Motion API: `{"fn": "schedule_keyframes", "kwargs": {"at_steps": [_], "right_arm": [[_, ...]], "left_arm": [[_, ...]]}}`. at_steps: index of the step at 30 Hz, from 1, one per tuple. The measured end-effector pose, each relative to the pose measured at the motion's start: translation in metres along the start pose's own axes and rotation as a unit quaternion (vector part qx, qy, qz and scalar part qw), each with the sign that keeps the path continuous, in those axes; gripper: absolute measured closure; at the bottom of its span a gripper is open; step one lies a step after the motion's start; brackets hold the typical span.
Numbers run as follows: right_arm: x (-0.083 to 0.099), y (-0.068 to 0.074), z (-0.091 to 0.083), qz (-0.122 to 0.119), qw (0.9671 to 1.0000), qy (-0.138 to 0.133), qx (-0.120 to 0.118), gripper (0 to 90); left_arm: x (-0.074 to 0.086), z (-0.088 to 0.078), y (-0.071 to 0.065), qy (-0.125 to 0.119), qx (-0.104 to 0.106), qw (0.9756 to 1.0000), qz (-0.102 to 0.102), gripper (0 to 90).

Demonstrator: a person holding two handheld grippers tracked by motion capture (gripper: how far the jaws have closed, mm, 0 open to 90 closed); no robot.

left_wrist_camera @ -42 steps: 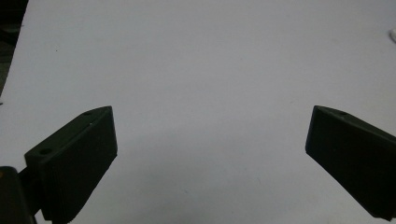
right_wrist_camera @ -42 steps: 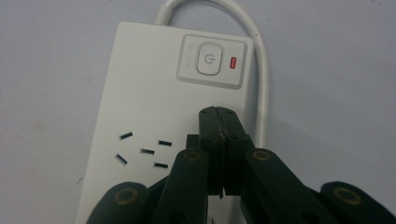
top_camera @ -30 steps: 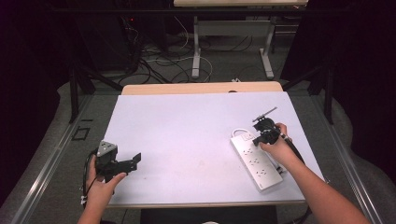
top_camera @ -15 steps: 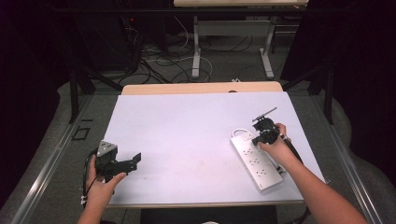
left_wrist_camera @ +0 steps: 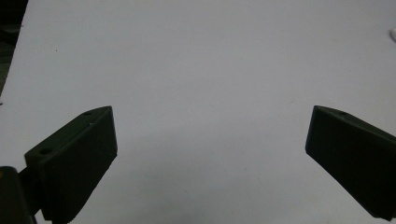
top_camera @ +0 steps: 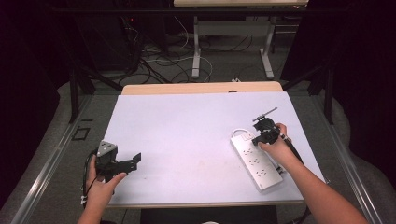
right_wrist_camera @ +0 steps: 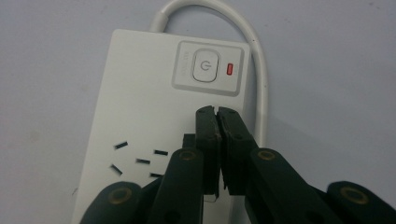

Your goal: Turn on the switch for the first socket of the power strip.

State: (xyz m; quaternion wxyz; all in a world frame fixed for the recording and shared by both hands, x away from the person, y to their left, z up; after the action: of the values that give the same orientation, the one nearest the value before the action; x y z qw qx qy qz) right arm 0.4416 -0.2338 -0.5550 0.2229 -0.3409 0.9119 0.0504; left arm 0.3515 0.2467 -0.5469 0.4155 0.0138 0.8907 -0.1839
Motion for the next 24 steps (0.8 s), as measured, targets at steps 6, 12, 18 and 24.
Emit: {"fn": "schedule_keyframes", "kwargs": {"at_steps": [6,12,18,24], "right_arm": [[0.0001,-0.0004,-0.0001,-0.003,1.0000,-0.002,-0.002,83.5],[-0.0016,0.0010,0.0001,-0.007,0.9999,-0.009,-0.005,76.8],[-0.0029,0.0007,-0.0012,0.004,0.9998,-0.017,-0.005,69.6],[-0.0042,-0.0015,-0.0038,-0.001,0.9996,-0.028,-0.007,60.0]], "left_arm": [[0.0001,0.0004,0.0001,0.000,0.000,1.0000,0.002,2.0],[0.0002,0.0005,0.0000,0.001,0.001,1.0000,0.001,1.9],[0.0002,0.0008,-0.0003,0.000,0.001,1.0000,0.002,2.0],[0.0004,0.0011,-0.0004,0.001,0.001,1.0000,0.002,2.0]]}}
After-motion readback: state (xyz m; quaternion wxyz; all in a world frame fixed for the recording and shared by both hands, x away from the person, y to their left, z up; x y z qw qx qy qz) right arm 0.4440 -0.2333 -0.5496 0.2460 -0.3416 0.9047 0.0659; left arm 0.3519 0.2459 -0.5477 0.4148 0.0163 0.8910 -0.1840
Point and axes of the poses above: each handheld gripper's, and its own axes: z roughly forward along the jaws, x roughly out of its underside, y roughly to its left, the point moved 5 cm from there along z, roughly forward along the jaws, and after that the axes turned 15 degrees about -z, right-handed, at the moved point
